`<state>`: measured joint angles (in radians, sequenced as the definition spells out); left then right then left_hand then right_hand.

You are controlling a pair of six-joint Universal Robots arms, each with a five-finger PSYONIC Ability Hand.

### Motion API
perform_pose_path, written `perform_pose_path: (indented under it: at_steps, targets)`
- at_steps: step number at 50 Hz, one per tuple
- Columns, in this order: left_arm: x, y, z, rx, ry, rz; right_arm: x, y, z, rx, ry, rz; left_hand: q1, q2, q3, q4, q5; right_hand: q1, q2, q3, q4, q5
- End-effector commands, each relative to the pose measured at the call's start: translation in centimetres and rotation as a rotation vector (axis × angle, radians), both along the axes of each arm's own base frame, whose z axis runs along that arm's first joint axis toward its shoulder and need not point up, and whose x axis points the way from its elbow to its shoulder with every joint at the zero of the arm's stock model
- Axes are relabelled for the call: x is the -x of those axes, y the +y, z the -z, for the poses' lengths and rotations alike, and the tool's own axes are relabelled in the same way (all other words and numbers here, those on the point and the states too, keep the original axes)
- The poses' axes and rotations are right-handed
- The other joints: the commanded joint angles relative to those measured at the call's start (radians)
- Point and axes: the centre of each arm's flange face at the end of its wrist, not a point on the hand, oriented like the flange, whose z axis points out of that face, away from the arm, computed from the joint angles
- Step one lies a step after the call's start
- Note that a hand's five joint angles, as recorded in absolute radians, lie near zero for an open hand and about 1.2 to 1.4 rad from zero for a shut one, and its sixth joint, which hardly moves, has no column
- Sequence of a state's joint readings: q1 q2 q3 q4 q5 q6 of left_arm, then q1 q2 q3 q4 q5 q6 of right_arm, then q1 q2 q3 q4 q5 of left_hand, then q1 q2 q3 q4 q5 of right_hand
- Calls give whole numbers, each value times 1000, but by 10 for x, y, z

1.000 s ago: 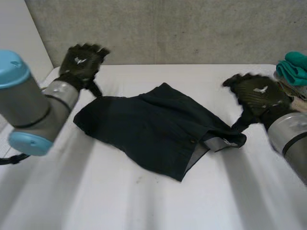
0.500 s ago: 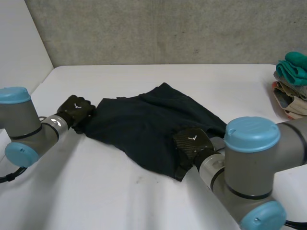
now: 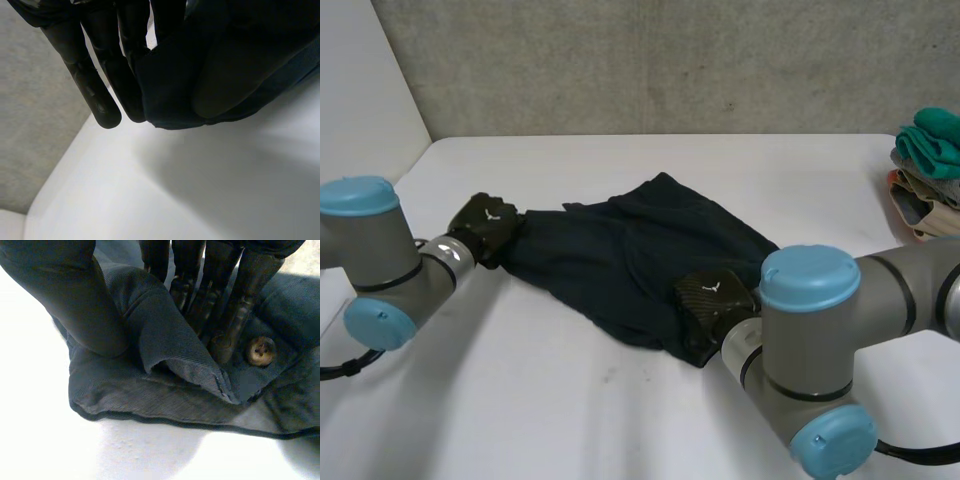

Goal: Fold the laundry.

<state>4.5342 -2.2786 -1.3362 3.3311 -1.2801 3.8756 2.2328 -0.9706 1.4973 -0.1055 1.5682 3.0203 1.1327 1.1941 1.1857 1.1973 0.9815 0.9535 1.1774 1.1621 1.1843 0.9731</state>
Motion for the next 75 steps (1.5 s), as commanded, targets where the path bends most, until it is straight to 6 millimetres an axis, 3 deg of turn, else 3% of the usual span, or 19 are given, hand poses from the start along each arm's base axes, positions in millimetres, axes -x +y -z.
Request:
perform_pose_path:
  at_steps: [1,5,8,13,17,22,27,31,36,39,45,48,51,55,59,63,68,72,75]
  targets:
    - [-6,41,-65,25,72,-47,31,-20,-61,139,118,27,264,202,211,199,240,443,219,234,212,249]
    - [-5,87,-101,-1,129,-30,61,-48,-91,266,226,88,264,202,211,199,240,443,219,234,212,249]
    - [-2,110,-116,-14,170,-18,64,-51,-111,338,236,97,264,202,211,199,240,443,219,234,212,249]
    - [1,152,-170,64,318,9,72,-46,-185,526,152,153,264,202,211,199,240,443,219,234,212,249]
    - [-6,171,-207,153,443,-7,76,-40,-221,569,130,159,264,202,211,199,240,443,219,234,212,249]
    - [-6,182,-219,163,514,9,79,-32,-232,497,171,133,264,202,211,199,240,443,219,234,212,249]
    - [8,175,-198,79,501,32,73,-45,-192,307,262,92,264,202,211,199,240,443,219,234,212,249]
    - [38,160,-155,-43,444,53,68,-57,-173,260,287,83,264,202,211,199,240,443,219,234,212,249]
    - [55,107,-134,3,415,-93,54,-91,-166,337,239,110,264,202,211,199,240,443,219,234,212,249]
    - [67,85,-163,164,454,-116,42,-113,-184,471,137,145,264,202,211,199,240,443,219,234,212,249]
    - [78,69,-262,594,670,-64,31,-140,-272,801,-242,254,264,202,211,199,240,443,219,234,212,249]
    - [77,71,-283,703,742,-64,35,-135,-303,859,-360,276,264,202,211,199,240,443,219,234,212,249]
    - [71,74,-299,776,797,-86,36,-132,-311,851,-391,265,264,202,211,199,240,443,219,234,212,249]
    - [75,77,-274,687,750,-100,35,-128,-299,782,-335,230,264,202,211,199,240,443,219,234,212,249]
    - [78,84,-230,535,659,-113,33,-124,-265,608,-182,152,264,202,211,199,240,443,219,234,212,249]
    - [72,97,-184,375,549,-135,31,-122,-211,396,20,71,264,202,211,199,240,443,219,234,212,249]
    - [65,133,-120,149,393,-128,40,-113,-130,63,278,1,264,202,211,199,240,443,219,234,212,249]
    - [66,157,-91,54,328,-110,48,-105,-93,-74,365,-19,264,202,211,199,240,443,219,234,212,249]
    - [65,163,-85,36,316,-99,51,-101,-79,-110,387,-23,264,202,211,199,240,443,219,234,212,249]
